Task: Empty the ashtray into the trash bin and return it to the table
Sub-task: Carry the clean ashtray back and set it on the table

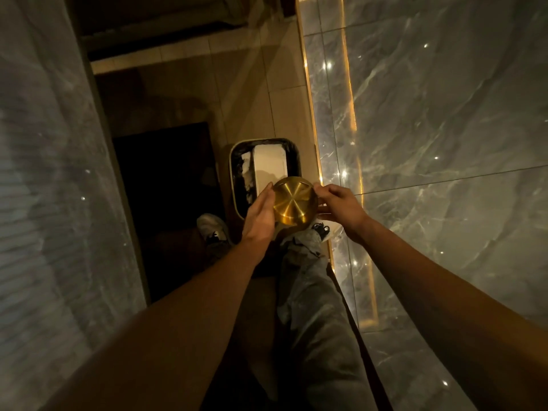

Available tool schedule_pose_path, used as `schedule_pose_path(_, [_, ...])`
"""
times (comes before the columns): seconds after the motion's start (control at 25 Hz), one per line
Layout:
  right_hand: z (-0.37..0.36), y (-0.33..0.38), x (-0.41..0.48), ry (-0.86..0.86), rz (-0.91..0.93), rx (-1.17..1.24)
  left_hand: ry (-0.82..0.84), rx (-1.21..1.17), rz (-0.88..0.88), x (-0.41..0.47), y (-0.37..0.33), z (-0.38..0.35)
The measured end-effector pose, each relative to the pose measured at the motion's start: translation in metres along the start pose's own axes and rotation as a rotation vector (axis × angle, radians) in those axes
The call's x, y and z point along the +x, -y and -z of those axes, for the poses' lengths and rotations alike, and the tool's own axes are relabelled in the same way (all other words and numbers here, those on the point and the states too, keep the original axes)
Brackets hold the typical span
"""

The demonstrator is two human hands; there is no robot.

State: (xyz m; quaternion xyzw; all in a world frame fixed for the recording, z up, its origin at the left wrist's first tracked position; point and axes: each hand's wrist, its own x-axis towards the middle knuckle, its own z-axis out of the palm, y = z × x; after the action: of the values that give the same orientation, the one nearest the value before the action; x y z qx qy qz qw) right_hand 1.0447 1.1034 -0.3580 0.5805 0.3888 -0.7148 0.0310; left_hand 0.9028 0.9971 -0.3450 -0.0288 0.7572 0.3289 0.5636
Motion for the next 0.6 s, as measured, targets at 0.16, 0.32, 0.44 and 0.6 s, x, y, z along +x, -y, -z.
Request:
schedule_pose_path(0.16, [0.003, 0.034, -0.029, -0.039, 0.108, -0.031, 0.092, 0.208, -0.179, -0.038, -0.028, 0.002])
schedule_pose_path(0.32, [0.018, 0.074, -0.073, -0.054, 0.193, -0.099, 0.231, 0.325, -0.438, -0.076, -0.058, 0.012])
schedule_pose_path(0.44, [0.027, 0.107, -0.114, -0.018, 0.270, -0.167, 0.183, 0.493, -0.580, -0.105, -0.091, 0.022])
schedule_pose_path(0.6, [0.023, 0.150, -0.166, -0.025, 0.408, -0.132, 0.132, 0.515, -0.771, -0.151, -0.134, 0.039])
